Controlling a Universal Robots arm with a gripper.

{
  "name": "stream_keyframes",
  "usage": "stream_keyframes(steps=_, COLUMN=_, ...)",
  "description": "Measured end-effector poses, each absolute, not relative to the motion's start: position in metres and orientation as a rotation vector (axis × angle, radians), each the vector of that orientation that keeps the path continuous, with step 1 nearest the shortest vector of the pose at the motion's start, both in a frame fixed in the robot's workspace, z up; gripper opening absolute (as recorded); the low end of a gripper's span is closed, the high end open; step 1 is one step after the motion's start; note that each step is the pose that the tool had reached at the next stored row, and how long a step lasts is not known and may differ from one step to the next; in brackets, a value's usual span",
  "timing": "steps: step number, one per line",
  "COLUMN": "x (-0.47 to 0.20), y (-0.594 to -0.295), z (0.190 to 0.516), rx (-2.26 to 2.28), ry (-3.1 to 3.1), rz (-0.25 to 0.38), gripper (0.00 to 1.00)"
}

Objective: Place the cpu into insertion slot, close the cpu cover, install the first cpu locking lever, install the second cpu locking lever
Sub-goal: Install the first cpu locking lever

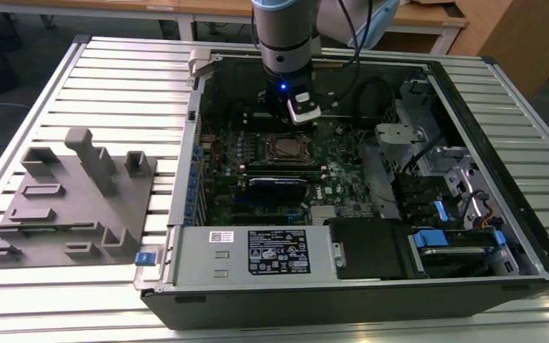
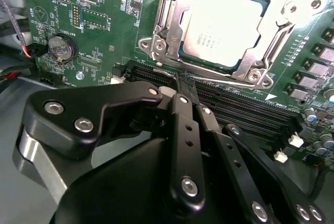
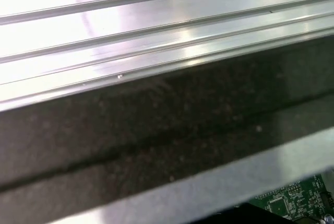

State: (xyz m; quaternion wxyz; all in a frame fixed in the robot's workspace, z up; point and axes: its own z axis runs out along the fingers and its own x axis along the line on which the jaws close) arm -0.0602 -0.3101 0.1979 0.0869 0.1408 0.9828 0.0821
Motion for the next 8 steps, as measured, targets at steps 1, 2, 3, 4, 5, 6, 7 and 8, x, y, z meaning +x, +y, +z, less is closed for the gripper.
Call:
stream_keyframes(steps=1, x=-0.0603, y=-0.3101, z=0.1979, rx=0.420, ry=2.927, rz=0.245, gripper=0.10)
stream_keyframes(steps=2, x=-0.0604, y=-0.3101, z=0.1979, rx=0.421, ry=2.925, rz=0.245, gripper=0.10)
stream_keyframes(steps=3, x=-0.0607, y=-0.3101, z=0.1979, rx=0.421, ry=2.924, rz=0.245, gripper=0.10)
stream_keyframes(steps=4, x=-0.0610, y=-0.3102, z=0.1979, rx=0.421, ry=2.922, rz=0.245, gripper=0.10)
stream_keyframes(steps=5, x=-0.0613, y=-0.3105, z=0.1978, rx=0.420, ry=2.920, rz=0.246, gripper=0.10)
stream_keyframes(steps=6, x=-0.0616, y=-0.3108, z=0.1978, rx=0.420, ry=2.918, rz=0.246, gripper=0.10)
stream_keyframes(steps=7, x=-0.0620, y=-0.3113, z=0.1978, rx=0.420, ry=2.916, rz=0.246, gripper=0.10)
stream_keyframes(steps=8, x=-0.0624, y=-0.3118, z=0.1978, rx=0.420, ry=2.914, rz=0.246, gripper=0.10)
